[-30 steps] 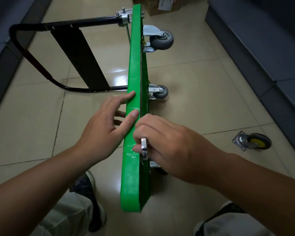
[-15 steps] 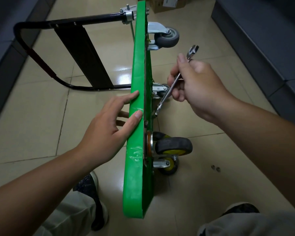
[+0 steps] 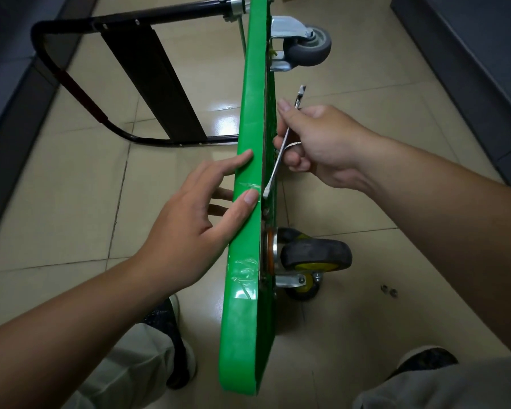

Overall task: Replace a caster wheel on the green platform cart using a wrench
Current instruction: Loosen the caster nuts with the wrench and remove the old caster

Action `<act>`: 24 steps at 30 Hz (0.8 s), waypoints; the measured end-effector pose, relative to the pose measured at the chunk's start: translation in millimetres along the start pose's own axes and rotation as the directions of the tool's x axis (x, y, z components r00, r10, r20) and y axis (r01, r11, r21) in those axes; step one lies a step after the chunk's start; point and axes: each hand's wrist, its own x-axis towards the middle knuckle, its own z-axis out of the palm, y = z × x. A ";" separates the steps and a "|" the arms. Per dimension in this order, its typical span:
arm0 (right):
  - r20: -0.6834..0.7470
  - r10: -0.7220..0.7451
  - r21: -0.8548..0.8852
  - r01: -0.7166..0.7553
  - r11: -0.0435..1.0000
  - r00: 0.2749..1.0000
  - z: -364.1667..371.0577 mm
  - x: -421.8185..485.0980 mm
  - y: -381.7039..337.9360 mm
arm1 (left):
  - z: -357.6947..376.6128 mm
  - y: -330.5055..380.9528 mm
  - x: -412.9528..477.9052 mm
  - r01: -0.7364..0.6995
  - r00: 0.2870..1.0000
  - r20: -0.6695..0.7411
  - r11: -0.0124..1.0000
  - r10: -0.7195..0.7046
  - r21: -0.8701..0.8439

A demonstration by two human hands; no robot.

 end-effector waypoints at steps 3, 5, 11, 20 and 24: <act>-0.009 0.021 -0.022 -0.022 1.000 1.000 1.2 1.2 1.5 | 0.0 0.2 -0.3 0.000 1.000 0.001 1.000 0.000 0.001; -0.019 0.033 -0.016 -0.033 0.999 0.999 0.3 2.7 3.4 | -0.4 0.3 -0.2 -0.001 1.000 0.001 1.000 0.001 0.004; -0.049 0.061 0.017 -0.061 0.998 0.997 -2.3 5.8 8.9 | -1.1 -0.6 -0.9 -0.001 1.000 0.011 1.000 0.000 0.019; -0.004 0.066 -0.037 -0.066 0.997 0.998 6.1 7.0 18.6 | -0.3 0.1 -0.3 0.005 1.000 0.003 1.000 -0.005 0.013; 0.009 0.024 -0.056 -0.023 0.998 1.000 6.6 7.0 17.4 | 0.0 0.6 -0.3 0.006 1.000 0.002 1.000 -0.006 0.012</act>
